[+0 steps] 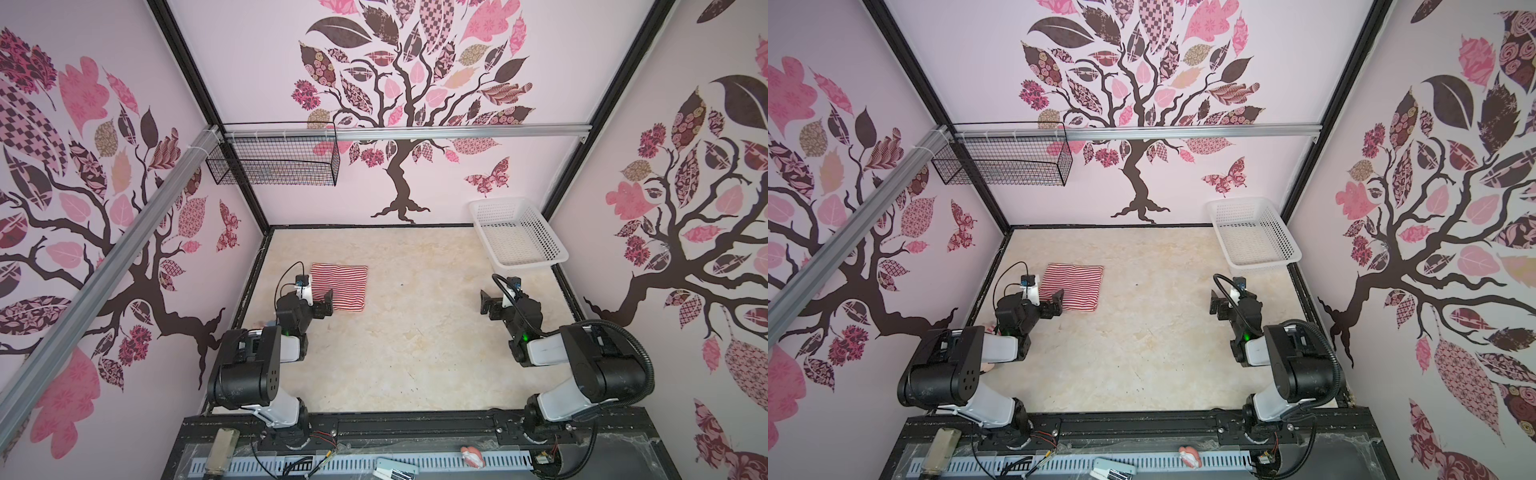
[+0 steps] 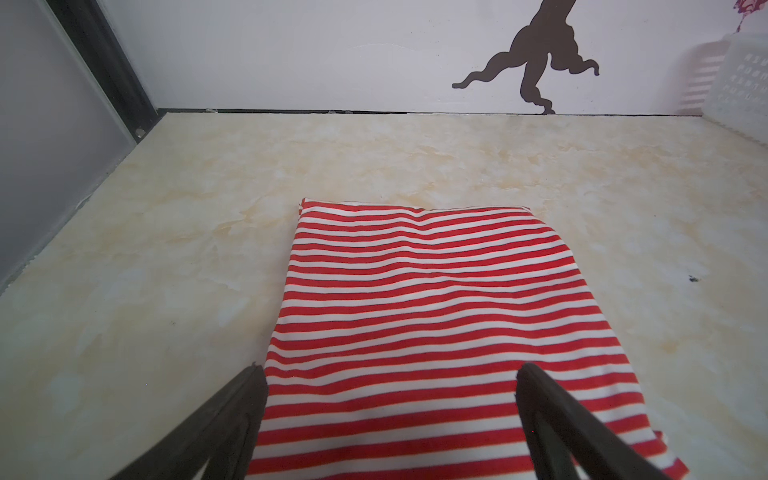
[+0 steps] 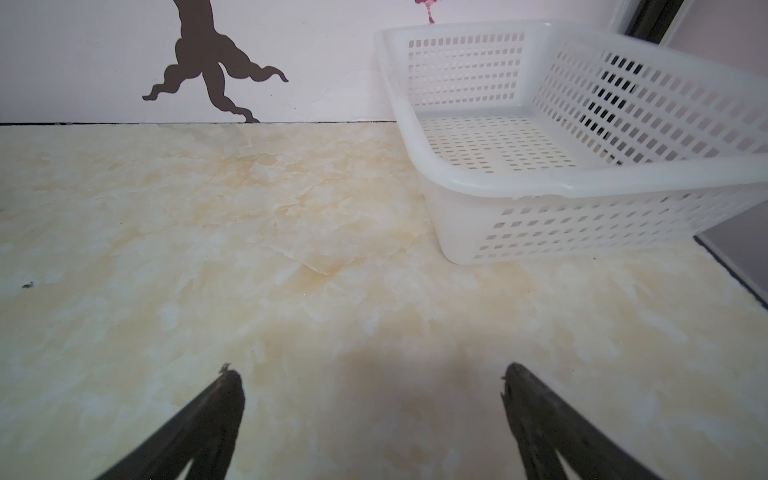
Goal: Fold and stack the tank tops
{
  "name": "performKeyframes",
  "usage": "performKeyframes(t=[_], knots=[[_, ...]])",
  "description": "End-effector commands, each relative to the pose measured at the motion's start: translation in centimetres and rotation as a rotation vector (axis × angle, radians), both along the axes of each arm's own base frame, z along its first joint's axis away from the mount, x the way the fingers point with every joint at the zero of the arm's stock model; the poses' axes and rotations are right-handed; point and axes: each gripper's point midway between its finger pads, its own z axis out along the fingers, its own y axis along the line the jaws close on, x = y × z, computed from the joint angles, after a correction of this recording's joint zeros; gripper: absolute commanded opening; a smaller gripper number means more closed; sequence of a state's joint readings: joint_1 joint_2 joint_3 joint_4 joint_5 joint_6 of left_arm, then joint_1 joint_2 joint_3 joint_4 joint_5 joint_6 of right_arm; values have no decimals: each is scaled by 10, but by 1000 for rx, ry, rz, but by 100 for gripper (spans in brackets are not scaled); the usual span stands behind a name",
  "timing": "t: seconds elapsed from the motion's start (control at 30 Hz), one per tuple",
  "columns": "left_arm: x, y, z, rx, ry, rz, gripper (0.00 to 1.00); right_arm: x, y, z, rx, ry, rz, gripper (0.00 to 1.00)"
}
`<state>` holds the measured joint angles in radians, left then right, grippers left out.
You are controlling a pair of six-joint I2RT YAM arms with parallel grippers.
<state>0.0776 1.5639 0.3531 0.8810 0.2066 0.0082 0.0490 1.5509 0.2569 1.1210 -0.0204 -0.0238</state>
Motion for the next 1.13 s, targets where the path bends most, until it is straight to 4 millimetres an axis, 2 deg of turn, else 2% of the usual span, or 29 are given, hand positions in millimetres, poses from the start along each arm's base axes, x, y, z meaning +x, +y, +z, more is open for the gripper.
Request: performKeyframes(t=[0.0,1.1], knots=[[5,0,12,15,-40,-4,97,6,-1,19,14,-75,-1,100],[5,0,12,15,-40,0,97,8,-5,19,14,-70,-25,100]])
